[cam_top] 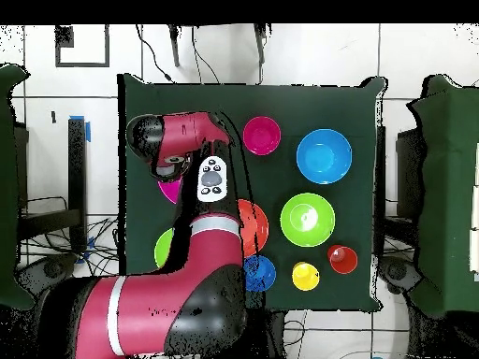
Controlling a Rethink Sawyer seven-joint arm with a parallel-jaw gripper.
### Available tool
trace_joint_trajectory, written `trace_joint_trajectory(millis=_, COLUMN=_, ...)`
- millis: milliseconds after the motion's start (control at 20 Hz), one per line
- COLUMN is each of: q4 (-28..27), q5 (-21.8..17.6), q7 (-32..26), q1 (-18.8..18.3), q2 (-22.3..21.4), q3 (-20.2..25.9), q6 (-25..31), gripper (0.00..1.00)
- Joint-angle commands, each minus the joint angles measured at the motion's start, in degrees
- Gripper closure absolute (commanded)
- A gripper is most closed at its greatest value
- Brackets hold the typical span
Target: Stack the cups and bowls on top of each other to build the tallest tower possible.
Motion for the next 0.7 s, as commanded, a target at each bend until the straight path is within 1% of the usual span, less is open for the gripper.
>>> trace_joint_trajectory(millis=50, q4=2.5, q5=-0.6, q7=7.7, q1=1.5, q2=-1.6, q3=2.0, q6=-6.1, gripper=1.00)
trace_joint_trajectory(millis=100, q4=2.7, q5=-2.0, q7=7.3, q1=2.1, q2=-2.1, q3=1.4, q6=-8.6, gripper=0.00)
trace_joint_trajectory(millis=250, q4=2.8, q5=-1.2, q7=7.7, q1=2.4, q2=-2.5, q3=1.9, q6=-8.1, gripper=0.00)
trace_joint_trajectory(millis=450, q4=3.9, q5=-1.2, q7=8.3, q1=2.5, q2=-2.6, q3=1.6, q6=-10.2, gripper=0.00)
trace_joint_trajectory(millis=700, q4=4.9, q5=-0.2, q7=8.6, q1=2.9, q2=-3.6, q3=1.0, q6=-10.7, gripper=0.00)
